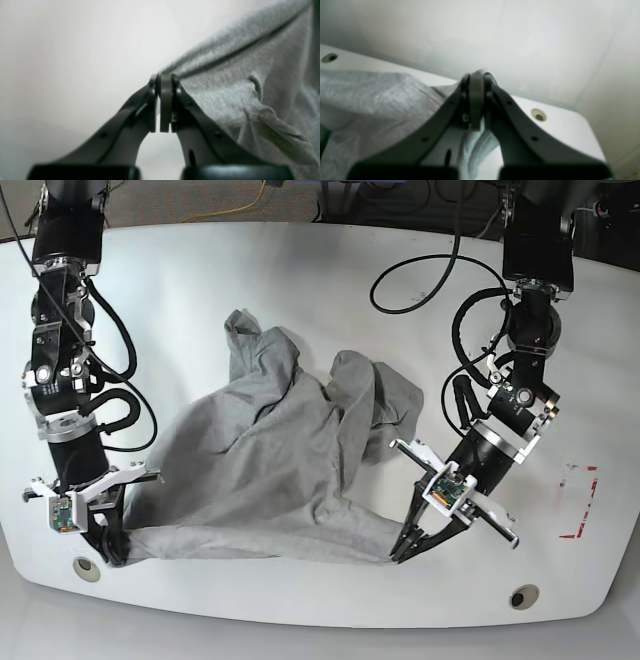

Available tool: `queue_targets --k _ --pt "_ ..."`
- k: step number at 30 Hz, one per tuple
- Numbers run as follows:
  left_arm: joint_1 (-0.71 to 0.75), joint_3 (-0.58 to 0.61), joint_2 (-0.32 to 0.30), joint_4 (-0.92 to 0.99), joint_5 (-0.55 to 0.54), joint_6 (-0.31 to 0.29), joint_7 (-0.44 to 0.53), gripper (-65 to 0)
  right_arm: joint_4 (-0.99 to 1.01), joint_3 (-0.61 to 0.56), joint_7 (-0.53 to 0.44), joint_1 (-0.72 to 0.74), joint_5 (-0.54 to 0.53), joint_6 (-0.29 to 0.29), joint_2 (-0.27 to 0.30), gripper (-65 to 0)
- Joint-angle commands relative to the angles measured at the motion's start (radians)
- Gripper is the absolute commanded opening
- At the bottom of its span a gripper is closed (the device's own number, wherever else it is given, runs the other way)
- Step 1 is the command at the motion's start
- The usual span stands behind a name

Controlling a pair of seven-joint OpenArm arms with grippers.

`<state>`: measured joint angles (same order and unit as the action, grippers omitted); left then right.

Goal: Layout the t-shirt on the table in an organized manner, then fold the t-shirt properly
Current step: 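Pull both grippers apart, stretching the grey shirt between them, then release the shirt with the left gripper and raise it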

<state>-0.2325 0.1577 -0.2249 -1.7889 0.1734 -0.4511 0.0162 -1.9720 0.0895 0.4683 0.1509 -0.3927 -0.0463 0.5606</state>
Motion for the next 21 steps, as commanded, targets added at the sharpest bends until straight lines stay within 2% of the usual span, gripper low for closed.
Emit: queue_targets --k 1,5,10,21 --pt "-0.043 0.027 -0.003 -0.022 0.016 0.015 0.024 -65.0 -0.007 0.023 -0.032 0.031 0.005 0.007 0.026 -65.0" --pt "-0.077 0.056 0.0 -0.035 0.039 0.015 0.024 -65.0 -0.007 0.054 -0.032 0.034 0.004 0.007 0.032 -65.0" --pt "-0.121 0.052 0.034 -0.035 0.05 0.015 0.024 -65.0 -0.007 0.077 -0.032 0.036 0.004 0.007 0.055 -65.0" --pt "-0.204 0.058 0.034 -0.035 0.067 0.015 0.024 -65.0 0.003 0.123 -0.032 0.04 -0.07 0.007 0.108 -65.0"
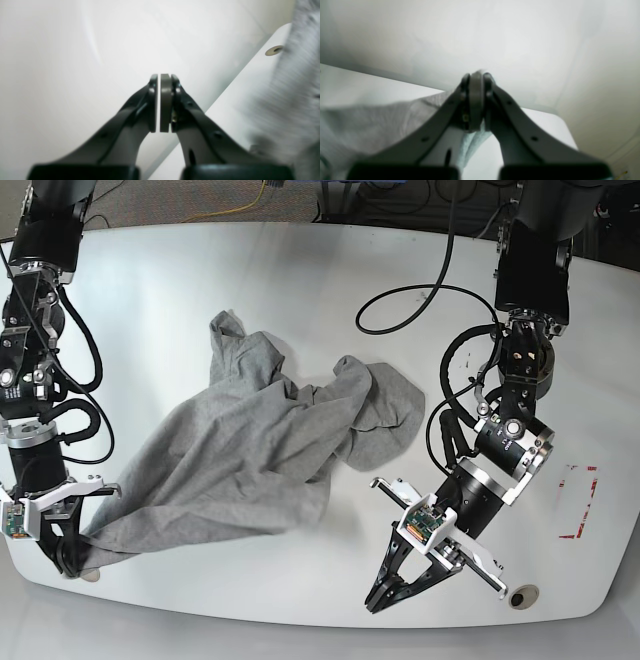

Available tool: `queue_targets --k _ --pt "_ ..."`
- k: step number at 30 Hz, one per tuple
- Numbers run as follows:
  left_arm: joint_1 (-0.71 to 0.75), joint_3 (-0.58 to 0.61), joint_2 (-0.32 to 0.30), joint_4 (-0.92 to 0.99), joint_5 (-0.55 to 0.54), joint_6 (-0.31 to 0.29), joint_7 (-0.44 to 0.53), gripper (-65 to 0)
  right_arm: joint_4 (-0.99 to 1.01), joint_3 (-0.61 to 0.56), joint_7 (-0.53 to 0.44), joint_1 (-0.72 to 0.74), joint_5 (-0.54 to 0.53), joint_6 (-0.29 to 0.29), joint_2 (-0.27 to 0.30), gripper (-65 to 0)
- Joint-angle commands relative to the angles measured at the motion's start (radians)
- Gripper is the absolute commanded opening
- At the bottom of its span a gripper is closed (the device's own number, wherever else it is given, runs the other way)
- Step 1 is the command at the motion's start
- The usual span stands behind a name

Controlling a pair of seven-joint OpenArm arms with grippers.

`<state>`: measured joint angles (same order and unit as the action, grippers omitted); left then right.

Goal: Layout the t-shirt on the table in an organized manner, then fold the t-shirt properly
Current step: 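Release the shirt with the left gripper and raise it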

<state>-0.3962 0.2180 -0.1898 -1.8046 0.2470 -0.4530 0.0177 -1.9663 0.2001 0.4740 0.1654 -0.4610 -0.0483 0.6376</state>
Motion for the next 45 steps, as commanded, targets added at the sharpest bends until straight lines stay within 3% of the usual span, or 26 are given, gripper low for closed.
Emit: queue_targets --k 1,7,16,25,27,32,35,41,45 --pt "-0.048 -0.002 -0.001 -0.017 -0.007 0.016 0.023 -65.0 0.002 0.012 -0.037 0.035 -0.005 0.009 0.037 -65.0" --pt "-0.1 0.002 0.003 -0.016 -0.007 0.016 0.014 -65.0 0.032 0.009 -0.037 0.07 -0.006 0.009 0.057 -65.0" --pt "-0.116 0.103 0.003 -0.019 -0.007 0.015 -0.091 -65.0 0.051 0.012 -0.037 0.062 -0.006 0.009 0.047 -65.0" --pt "0.061 0.123 0.005 -0.019 -0.007 0.012 -0.175 -64.6 0.051 0.012 -0.034 0.03 0.0 0.009 0.006 -65.0" --pt "0.107 0.122 0.003 -0.021 -0.008 0.012 -0.19 -59.0 0.051 0.012 -0.034 0.026 0.0 0.008 0.004 -65.0" --pt "0.204 0.065 0.006 -0.04 -0.013 0.012 -0.192 -33.0 0.052 0.011 -0.034 0.009 0.0 0.008 -0.011 -65.0" --pt "0.251 0.045 0.017 -0.04 -0.015 0.012 -0.189 -21.4 0.052 0.012 -0.034 0.007 0.003 0.008 -0.034 -65.0" --pt "0.337 0.039 0.013 -0.077 -0.01 0.006 -0.193 -18.8 0.052 0.009 -0.034 -0.011 0.003 0.008 -0.037 -65.0" --pt "0.405 0.021 -0.014 -0.114 -0.011 -0.049 -0.193 -18.8 0.054 0.008 -0.034 -0.014 0.003 0.008 -0.042 -65.0"
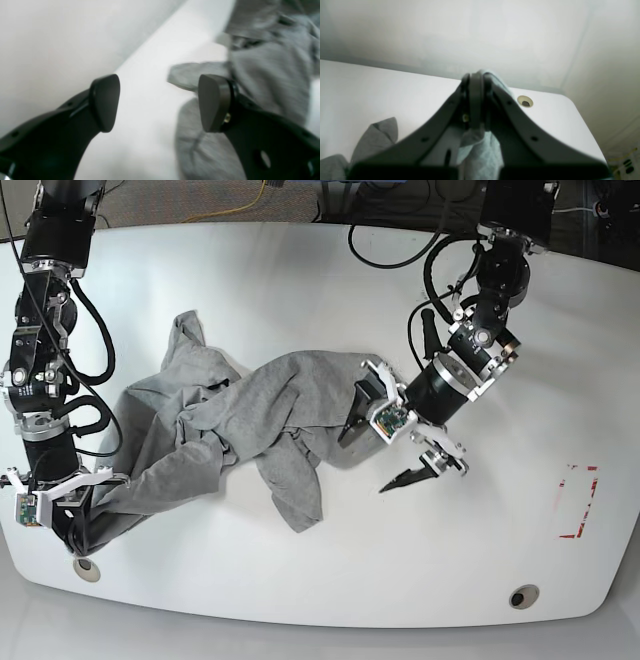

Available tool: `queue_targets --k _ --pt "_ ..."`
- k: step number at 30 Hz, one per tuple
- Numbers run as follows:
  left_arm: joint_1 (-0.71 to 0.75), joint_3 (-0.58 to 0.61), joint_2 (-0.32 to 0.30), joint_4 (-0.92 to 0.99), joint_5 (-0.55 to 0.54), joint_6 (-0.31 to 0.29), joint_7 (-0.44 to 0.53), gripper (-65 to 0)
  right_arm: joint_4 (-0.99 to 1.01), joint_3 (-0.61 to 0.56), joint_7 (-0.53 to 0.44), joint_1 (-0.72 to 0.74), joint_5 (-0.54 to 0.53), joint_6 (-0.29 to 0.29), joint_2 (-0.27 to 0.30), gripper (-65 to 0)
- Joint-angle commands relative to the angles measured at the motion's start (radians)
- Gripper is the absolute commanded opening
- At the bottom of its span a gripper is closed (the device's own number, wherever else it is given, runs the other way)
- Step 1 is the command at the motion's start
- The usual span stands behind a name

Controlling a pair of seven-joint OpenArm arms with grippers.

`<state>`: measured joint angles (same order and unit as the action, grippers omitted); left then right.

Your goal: Layout the t-shirt on the table in an organized manner, then fold the t-shirt properly

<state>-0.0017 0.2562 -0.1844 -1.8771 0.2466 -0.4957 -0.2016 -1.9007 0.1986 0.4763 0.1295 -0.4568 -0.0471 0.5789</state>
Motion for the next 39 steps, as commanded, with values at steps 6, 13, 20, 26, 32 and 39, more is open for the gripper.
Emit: queue_targets --k 6,13,20,26,32,39 --pt "0.127 -0.048 -0.023 -0.066 -0.011 -0.057 0.034 -18.9 -0.003 0.012 -0.035 0.028 -0.001 0.006 -0.006 -65.0" --pt "0.242 -0.088 -0.027 -0.059 -0.011 -0.065 0.097 -18.9 -0.003 0.011 -0.035 0.077 -0.001 0.006 -0.006 -65.0" --pt "0.331 -0.097 -0.025 -0.055 -0.008 -0.065 0.129 -18.9 0.0 0.006 -0.014 0.131 -0.001 0.006 -0.006 -65.0" --pt "0.363 -0.099 -0.025 -0.034 -0.006 -0.064 0.129 -18.9 0.022 -0.024 0.017 0.19 -0.001 -0.013 -0.006 -65.0" --pt "0.362 -0.099 -0.027 -0.009 -0.006 -0.059 0.127 -18.9 0.05 -0.044 0.017 0.216 -0.001 -0.027 -0.009 -65.0" --pt "0.306 -0.099 -0.022 0.076 -0.005 -0.057 0.124 -18.9 0.05 -0.046 0.017 0.216 -0.001 -0.027 -0.012 -65.0"
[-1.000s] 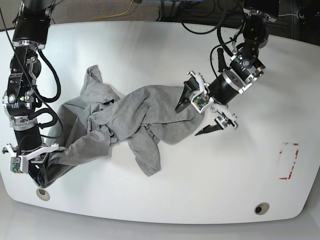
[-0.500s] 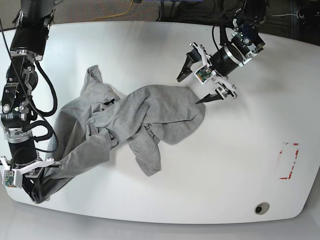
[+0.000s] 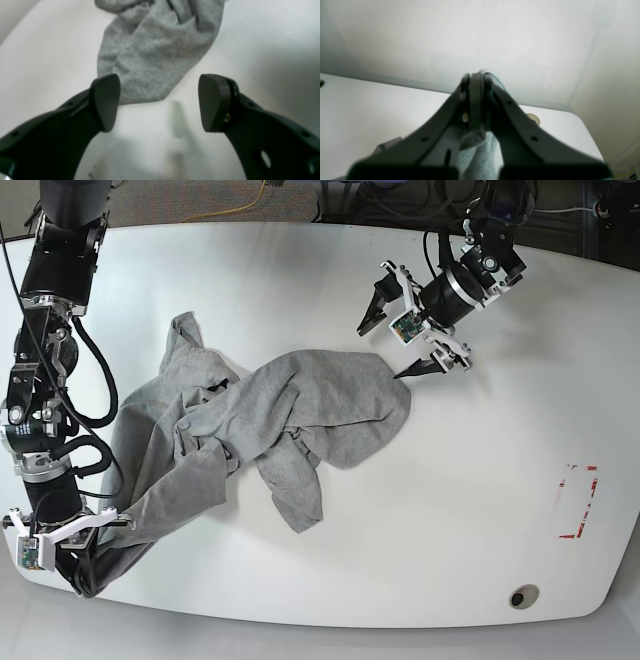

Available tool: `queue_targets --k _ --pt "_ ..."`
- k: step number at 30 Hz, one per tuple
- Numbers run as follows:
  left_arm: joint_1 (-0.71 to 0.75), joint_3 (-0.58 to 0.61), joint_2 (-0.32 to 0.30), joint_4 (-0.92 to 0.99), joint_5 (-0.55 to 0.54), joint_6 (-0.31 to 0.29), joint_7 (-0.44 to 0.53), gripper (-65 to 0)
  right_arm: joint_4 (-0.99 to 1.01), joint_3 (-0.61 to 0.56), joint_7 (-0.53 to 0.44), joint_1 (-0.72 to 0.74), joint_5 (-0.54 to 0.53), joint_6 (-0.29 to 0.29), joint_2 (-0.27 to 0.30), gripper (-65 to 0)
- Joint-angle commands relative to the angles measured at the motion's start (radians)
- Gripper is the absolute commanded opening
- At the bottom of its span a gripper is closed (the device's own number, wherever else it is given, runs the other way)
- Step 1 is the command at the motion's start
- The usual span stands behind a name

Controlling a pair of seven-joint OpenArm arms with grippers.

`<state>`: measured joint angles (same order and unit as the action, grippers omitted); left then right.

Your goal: Layout the t-shirt on the table in an organized manner, then fold the t-shirt properly

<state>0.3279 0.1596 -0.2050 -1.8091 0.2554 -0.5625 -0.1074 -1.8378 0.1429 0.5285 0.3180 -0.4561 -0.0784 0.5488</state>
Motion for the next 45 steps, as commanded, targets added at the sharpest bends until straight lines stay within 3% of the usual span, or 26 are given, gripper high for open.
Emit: queue_targets --k 1,17,26,34,45 --pt "-0.028 -0.002 -0.001 0.021 -0.014 0.009 0.03 -18.9 -0.013 0.01 -0.035 0.028 -0.002 0.004 0.018 -65.0" --pt "-0.105 0.053 -0.006 0.167 -0.014 0.005 0.028 -18.9 -0.013 0.008 -0.035 0.022 -0.002 0.004 0.017 -65.0" --pt "-0.168 0.085 -0.003 0.254 0.071 0.002 0.028 -18.6 -0.015 0.013 -0.035 0.022 -0.003 0.004 0.017 -65.0" --pt "-0.212 0.113 -0.004 0.302 0.08 0.002 0.028 -18.4 -0.017 0.014 -0.035 0.011 -0.003 0.004 0.017 -65.0" --pt "-0.286 0.168 -0.006 0.406 0.08 0.002 -0.019 -18.7 -0.017 0.014 -0.035 0.008 -0.005 0.004 0.017 -65.0"
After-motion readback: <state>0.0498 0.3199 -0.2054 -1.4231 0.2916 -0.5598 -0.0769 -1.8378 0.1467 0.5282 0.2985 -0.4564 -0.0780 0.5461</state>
